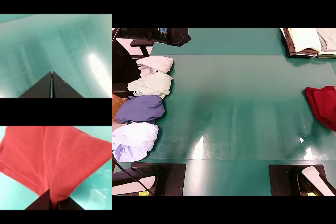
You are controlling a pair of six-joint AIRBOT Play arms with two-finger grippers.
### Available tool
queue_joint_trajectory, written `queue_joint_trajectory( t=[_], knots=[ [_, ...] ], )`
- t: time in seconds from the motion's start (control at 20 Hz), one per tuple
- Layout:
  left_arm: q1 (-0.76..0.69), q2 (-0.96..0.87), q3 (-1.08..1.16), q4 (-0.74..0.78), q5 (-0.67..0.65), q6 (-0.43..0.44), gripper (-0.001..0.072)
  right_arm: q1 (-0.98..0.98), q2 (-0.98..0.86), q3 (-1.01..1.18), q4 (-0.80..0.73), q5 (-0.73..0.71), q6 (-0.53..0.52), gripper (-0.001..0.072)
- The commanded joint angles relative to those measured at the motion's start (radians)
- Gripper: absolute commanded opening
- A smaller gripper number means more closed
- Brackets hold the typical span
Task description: Fold the shirts.
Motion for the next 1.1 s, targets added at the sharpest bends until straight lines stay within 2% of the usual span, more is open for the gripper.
queue_joint_trajectory(
  t=[0.0,0.1,0.15,0.25,0.4,0.55,0.75,0.9,0.95,1.0,1.05],
  knots=[
    [0.000,0.000,0.000,0.001,-0.003,0.000,0.0031,-0.012,0.020,-0.011,-0.152,0.066,0.006,0.0137],
    [0.000,0.000,0.000,0.002,-0.014,0.000,0.0030,-0.035,0.020,0.037,-0.275,0.117,0.008,0.0510],
    [0.000,0.000,0.000,0.002,-0.017,0.000,0.0031,-0.060,0.020,0.069,-0.301,0.142,0.013,0.0559],
    [0.000,0.000,0.000,0.002,-0.018,0.000,0.0030,-0.100,0.021,0.138,-0.259,0.187,0.013,0.0559],
    [0.000,0.000,0.000,0.002,-0.001,0.000,0.0031,-0.016,0.021,0.198,-0.045,0.234,0.012,0.0558],
    [0.000,0.000,0.000,0.002,0.002,-0.001,0.0031,0.234,0.021,0.209,0.108,0.242,0.012,0.0558],
    [0.000,0.000,0.000,0.001,0.009,-0.001,0.0031,0.657,0.021,0.209,0.112,0.212,0.011,0.0555],
    [0.000,0.000,0.000,0.001,0.009,-0.001,0.0031,0.895,0.021,0.209,0.095,0.147,0.011,0.0552],
    [0.000,0.000,0.000,0.001,0.009,0.000,0.0031,0.959,0.021,0.209,0.095,0.130,0.011,0.0484],
    [0.000,0.000,0.000,0.001,0.009,-0.001,0.0031,1.010,0.021,0.209,0.094,0.116,0.010,0.0288],
    [0.000,0.000,0.000,0.001,0.009,-0.001,0.0031,1.053,0.021,0.209,0.094,0.108,0.008,0.0062]
  ],
)
